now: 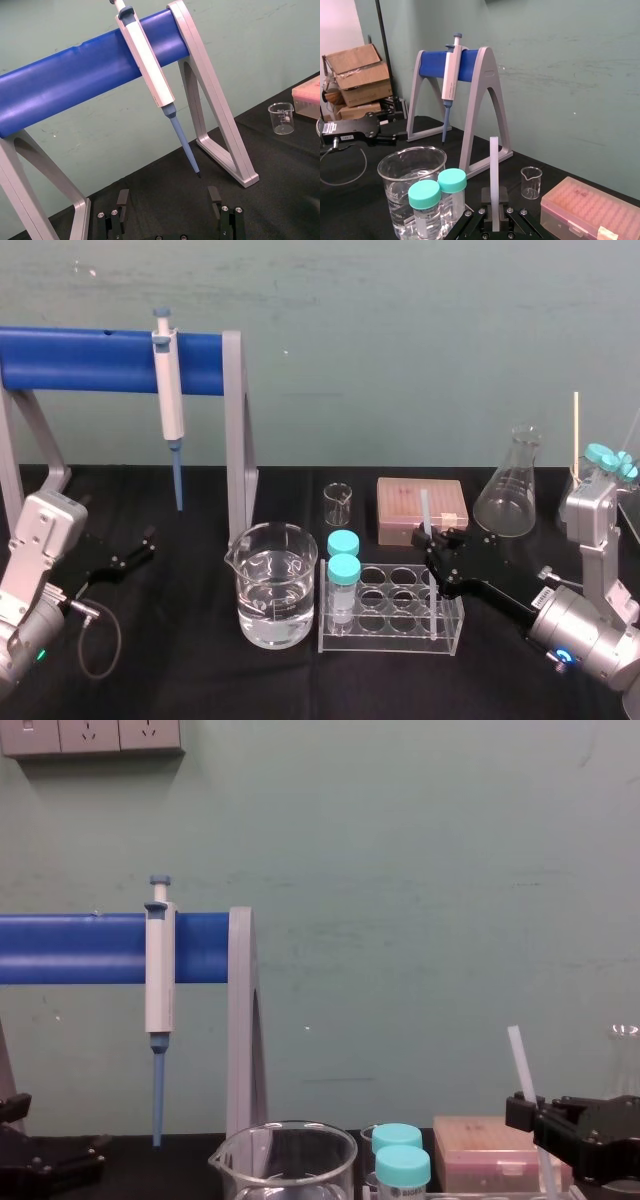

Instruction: Pick up the stirring rod with one hand, then place it down.

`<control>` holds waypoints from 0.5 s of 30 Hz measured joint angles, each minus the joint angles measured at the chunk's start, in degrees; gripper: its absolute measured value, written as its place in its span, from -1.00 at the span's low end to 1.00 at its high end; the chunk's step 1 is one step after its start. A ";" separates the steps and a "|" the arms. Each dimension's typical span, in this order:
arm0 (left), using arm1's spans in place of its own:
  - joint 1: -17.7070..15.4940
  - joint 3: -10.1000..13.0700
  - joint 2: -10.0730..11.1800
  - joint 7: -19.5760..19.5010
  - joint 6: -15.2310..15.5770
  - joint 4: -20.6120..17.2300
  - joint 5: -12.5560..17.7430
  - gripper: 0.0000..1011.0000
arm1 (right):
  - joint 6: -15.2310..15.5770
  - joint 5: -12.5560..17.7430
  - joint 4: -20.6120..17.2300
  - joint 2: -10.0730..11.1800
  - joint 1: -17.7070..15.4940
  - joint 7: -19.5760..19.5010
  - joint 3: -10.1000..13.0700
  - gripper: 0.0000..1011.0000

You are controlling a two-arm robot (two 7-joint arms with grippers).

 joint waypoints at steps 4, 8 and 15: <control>0.00 0.00 0.00 0.00 0.00 0.00 0.00 0.98 | -0.01 0.02 -0.01 0.01 0.01 0.02 0.02 -0.85; 0.00 0.00 0.00 0.00 0.00 0.00 0.00 0.98 | -0.02 0.04 -0.04 0.03 0.02 0.04 0.02 -0.66; 0.00 0.00 0.00 0.00 0.00 0.00 0.00 0.98 | -0.04 0.07 -0.07 0.07 0.03 0.07 0.02 -0.24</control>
